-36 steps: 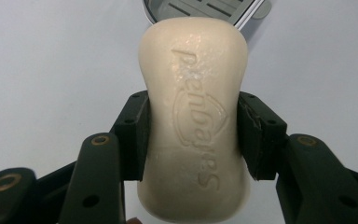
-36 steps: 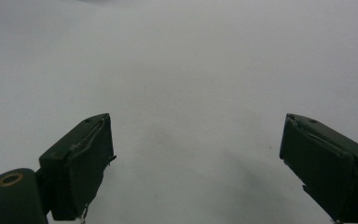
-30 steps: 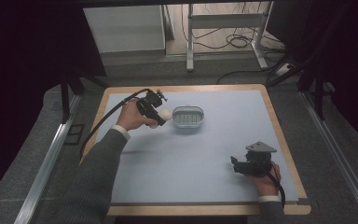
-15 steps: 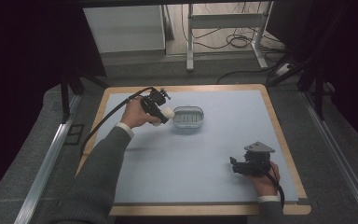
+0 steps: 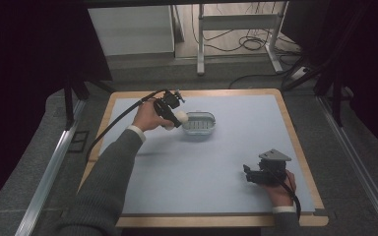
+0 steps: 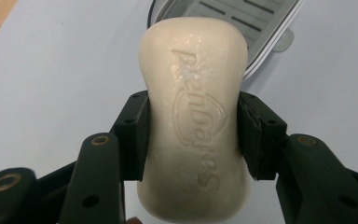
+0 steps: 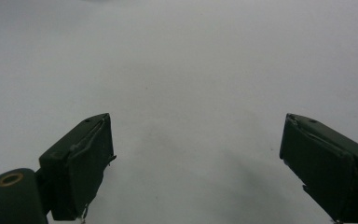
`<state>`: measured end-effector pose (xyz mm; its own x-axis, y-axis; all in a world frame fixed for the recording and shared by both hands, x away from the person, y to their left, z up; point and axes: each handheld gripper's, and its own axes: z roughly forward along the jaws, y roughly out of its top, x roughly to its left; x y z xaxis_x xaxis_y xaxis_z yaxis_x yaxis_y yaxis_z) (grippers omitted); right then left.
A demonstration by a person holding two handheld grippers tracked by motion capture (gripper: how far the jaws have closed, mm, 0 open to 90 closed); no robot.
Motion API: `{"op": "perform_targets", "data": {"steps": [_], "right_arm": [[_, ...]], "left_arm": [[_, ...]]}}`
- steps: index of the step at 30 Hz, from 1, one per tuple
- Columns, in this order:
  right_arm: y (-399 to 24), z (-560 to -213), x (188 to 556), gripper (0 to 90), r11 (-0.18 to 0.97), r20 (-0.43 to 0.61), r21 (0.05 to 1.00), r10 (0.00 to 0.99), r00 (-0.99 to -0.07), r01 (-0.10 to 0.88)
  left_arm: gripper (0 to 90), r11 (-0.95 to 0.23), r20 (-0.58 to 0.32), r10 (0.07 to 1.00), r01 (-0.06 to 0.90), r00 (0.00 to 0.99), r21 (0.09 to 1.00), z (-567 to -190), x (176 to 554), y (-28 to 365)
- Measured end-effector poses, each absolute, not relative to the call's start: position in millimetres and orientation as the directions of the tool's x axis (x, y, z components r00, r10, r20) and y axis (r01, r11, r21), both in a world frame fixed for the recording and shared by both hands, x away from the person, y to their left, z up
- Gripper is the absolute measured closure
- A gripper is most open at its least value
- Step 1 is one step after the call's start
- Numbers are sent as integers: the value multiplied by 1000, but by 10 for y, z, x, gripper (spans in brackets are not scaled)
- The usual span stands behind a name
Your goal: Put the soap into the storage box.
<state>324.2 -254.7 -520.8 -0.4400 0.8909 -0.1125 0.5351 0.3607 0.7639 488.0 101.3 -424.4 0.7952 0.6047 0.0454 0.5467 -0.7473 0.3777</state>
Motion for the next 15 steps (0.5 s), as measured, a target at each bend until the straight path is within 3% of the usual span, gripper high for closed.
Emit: {"op": "perform_targets", "data": {"steps": [15], "right_arm": [[-2577,-5218,3247,94,357,-113,764,894,-434,537]], "left_arm": [[496,-782,56,551,491,833,383,-4202,5045,685]]}}
